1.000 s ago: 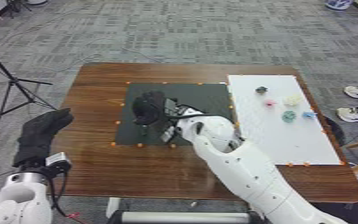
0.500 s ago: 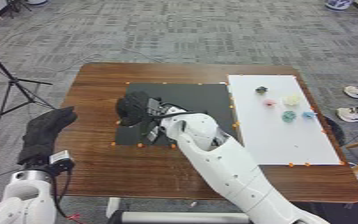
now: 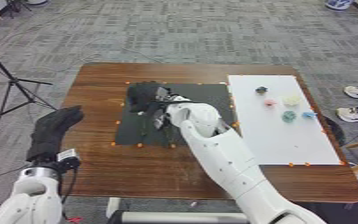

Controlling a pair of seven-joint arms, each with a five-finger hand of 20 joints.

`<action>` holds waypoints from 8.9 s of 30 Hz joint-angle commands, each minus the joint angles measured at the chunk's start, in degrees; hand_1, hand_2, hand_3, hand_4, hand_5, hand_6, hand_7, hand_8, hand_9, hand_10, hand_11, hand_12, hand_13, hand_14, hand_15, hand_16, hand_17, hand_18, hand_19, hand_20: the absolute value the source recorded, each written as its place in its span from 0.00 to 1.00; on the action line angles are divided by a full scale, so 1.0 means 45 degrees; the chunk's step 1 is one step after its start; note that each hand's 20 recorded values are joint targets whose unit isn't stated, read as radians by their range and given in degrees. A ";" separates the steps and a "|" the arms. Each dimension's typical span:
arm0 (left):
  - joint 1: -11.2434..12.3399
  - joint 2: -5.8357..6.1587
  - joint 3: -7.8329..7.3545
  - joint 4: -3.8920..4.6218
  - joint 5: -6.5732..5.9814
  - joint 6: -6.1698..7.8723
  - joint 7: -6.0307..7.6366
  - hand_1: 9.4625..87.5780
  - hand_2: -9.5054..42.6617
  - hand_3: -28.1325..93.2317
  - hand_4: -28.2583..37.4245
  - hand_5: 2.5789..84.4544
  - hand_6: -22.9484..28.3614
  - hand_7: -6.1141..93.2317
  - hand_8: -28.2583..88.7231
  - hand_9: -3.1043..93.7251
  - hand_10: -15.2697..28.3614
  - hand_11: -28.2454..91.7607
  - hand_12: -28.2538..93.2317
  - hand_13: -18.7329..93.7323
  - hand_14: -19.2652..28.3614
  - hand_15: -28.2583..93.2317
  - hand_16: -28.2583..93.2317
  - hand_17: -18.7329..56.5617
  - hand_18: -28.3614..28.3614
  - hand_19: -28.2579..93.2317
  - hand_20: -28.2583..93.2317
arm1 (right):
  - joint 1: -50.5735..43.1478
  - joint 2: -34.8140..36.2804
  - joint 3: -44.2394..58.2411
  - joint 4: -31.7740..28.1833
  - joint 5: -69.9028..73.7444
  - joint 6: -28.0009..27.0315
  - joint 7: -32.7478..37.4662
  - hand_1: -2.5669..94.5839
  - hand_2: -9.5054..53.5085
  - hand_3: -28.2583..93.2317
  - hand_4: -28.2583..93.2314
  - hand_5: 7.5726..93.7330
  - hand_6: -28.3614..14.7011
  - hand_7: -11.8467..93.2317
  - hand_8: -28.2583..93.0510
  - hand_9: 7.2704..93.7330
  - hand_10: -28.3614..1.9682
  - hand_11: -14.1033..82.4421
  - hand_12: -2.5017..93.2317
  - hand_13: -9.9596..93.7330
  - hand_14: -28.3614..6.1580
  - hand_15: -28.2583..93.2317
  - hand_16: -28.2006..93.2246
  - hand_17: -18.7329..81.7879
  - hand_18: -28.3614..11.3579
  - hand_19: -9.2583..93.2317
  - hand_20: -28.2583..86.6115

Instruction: Arrange flowers

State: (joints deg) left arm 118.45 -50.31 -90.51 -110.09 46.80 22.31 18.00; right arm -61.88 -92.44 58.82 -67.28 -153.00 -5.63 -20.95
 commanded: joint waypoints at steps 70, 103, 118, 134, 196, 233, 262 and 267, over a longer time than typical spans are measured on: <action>-0.0546 -0.0173 0.0386 -0.0139 0.0030 -0.0268 0.0228 0.19 0.31 0.84 0.05 0.61 0.51 0.27 0.17 0.57 0.66 0.42 0.35 0.53 0.74 0.39 0.23 0.36 0.67 0.30 0.37 | -0.0840 -0.0437 -0.0634 -0.0386 -0.2006 0.0554 0.0500 0.51 0.00 0.73 0.08 0.73 0.68 0.43 0.25 0.93 0.65 0.36 0.24 0.88 0.62 0.87 0.56 0.60 0.10 0.97 0.75; -0.0159 -0.0210 0.0029 0.0177 0.0137 -0.0133 -0.0112 0.21 0.25 0.84 0.07 0.60 0.50 0.26 0.17 0.57 0.65 0.42 0.35 0.53 0.73 0.38 0.23 0.36 0.68 0.30 0.37 | -0.0297 0.0841 -0.2126 -0.1362 0.0091 0.0456 0.1805 0.40 0.01 0.80 0.08 0.65 0.67 0.39 0.19 0.81 0.58 0.34 0.21 0.82 0.55 0.85 0.54 0.54 0.08 0.92 0.75; 0.0032 -0.0323 -0.0019 0.0737 0.0262 0.0008 -0.0315 0.21 0.26 0.84 0.07 0.60 0.49 0.26 0.17 0.56 0.65 0.40 0.34 0.54 0.74 0.38 0.22 0.34 0.68 0.28 0.36 | -0.0625 0.0392 -0.1329 -0.1525 0.0721 -0.2146 -0.1424 0.35 0.19 0.82 0.08 0.56 0.67 0.40 0.12 0.68 0.56 0.27 0.17 0.78 0.50 0.84 0.53 0.50 0.09 0.88 0.76; -0.0294 -0.0375 0.0228 0.0394 0.0158 -0.0133 -0.0069 0.20 0.25 0.84 0.07 0.59 0.49 0.27 0.17 0.54 0.64 0.40 0.34 0.52 0.73 0.37 0.22 0.31 0.69 0.27 0.35 | -0.1147 -0.0701 0.0142 -0.0765 -0.2349 -0.3674 -0.2681 0.31 0.30 0.84 0.08 0.47 0.63 0.40 0.11 0.54 0.60 0.24 0.12 0.76 0.45 0.84 0.50 0.48 0.07 0.86 0.77; 0.0667 -0.0494 -0.0441 -0.0305 0.0211 -0.0013 -0.0240 0.19 0.22 0.84 0.08 0.59 0.49 0.27 0.17 0.54 0.64 0.41 0.35 0.52 0.74 0.38 0.23 0.32 0.70 0.28 0.36 | -0.0335 0.7695 0.0273 -0.8261 0.5597 -0.0366 0.1539 0.28 0.15 0.83 0.09 0.55 0.67 0.39 0.12 0.64 0.52 0.28 0.17 0.70 0.44 0.70 0.46 0.43 0.11 0.74 0.71; 0.1181 -0.1089 -0.0440 -0.0843 0.0867 0.0075 0.0091 0.21 0.22 0.83 0.10 0.60 0.50 0.27 0.17 0.56 0.65 0.42 0.35 0.53 0.75 0.40 0.23 0.35 0.70 0.32 0.39 | -0.7098 1.0420 0.6560 -0.6096 0.3984 -0.0063 0.3660 0.27 0.03 0.81 0.10 0.66 0.68 0.38 0.13 0.86 0.52 0.47 0.29 0.80 0.45 0.78 0.52 0.53 0.06 0.93 0.77; 0.1217 -0.1146 -0.0376 -0.0886 0.0765 -0.0031 0.0121 0.21 0.21 0.83 0.10 0.60 0.50 0.27 0.17 0.56 0.65 0.42 0.35 0.54 0.75 0.39 0.23 0.35 0.70 0.31 0.39 | -0.6479 1.0395 0.6217 -0.5487 0.3127 0.0649 0.3911 0.29 0.01 0.82 0.09 0.64 0.68 0.39 0.13 0.85 0.53 0.46 0.28 0.81 0.47 0.78 0.53 0.54 0.07 0.93 0.77; 0.1139 -0.1159 -0.0296 -0.0858 0.0771 -0.0051 0.0109 0.21 0.21 0.83 0.10 0.60 0.50 0.27 0.17 0.56 0.65 0.42 0.35 0.54 0.75 0.39 0.23 0.35 0.70 0.31 0.39 | -0.6267 1.0415 0.6210 -0.5206 0.2641 0.0731 0.4035 0.28 0.01 0.82 0.10 0.64 0.68 0.39 0.13 0.84 0.51 0.46 0.28 0.81 0.47 0.78 0.53 0.54 0.07 0.93 0.77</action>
State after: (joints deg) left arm 123.42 -54.93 -92.25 -113.66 50.38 22.41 18.13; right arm -91.60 -46.33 86.43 -91.31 -138.46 -3.44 -3.81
